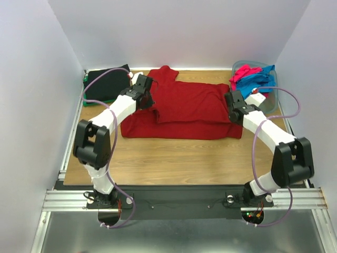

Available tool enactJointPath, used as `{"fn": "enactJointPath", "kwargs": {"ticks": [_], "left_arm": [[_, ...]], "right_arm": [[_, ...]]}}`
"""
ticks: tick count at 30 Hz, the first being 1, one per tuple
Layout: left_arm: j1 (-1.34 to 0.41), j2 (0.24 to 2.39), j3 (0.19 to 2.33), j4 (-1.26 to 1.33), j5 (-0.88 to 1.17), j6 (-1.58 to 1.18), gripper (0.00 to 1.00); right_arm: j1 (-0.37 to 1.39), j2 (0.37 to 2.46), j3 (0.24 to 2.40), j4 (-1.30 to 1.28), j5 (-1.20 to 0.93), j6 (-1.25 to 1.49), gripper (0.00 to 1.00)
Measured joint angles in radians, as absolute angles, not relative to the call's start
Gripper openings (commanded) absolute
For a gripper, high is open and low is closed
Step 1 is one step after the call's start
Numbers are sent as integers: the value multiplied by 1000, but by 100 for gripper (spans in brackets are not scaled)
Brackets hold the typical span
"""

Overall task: Fold and stack the t-shirts
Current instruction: Fold the tshirt

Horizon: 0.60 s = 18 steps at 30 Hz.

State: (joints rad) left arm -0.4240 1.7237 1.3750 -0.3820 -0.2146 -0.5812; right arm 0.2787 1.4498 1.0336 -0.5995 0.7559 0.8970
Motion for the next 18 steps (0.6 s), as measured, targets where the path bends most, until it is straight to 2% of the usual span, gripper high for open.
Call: {"fn": "enactJointPath", "kwargs": {"ticks": [3,5,7,8,9,10,11,12,13,14,15,18], "left_arm": [[-406,1810,1460,-381,-214,-553,0],[-393,1871,1514,-377,-214,-536,14],[-379,1917,1543,-374,-210,-528,39],[-370,1938,1557,-378,-209,-522,65],[-360,1962,1573,-378,-209,-519,86],[-352,1980,1586,-381,-210,-511,98],[-346,1994,1598,-387,-209,-511,98],[-340,2010,1616,-392,-210,-507,98],[-337,2016,1625,-395,-210,-504,98],[-332,2019,1632,-396,-210,-502,98],[-327,2019,1638,-402,-211,-500,98],[-326,1997,1633,-399,-210,-498,98]], "right_arm": [[260,1544,1096,-580,758,874,1],[247,1598,1129,-568,754,857,1],[229,1661,1167,-557,745,841,2],[220,1689,1183,-552,740,832,5],[214,1707,1194,-549,737,825,9],[208,1728,1206,-546,732,815,23],[203,1748,1220,-546,727,803,32],[201,1762,1232,-544,723,788,54],[198,1771,1240,-539,717,779,54],[197,1776,1248,-536,708,771,66],[197,1776,1249,-533,696,751,69],[197,1744,1238,-526,663,717,89]]}}
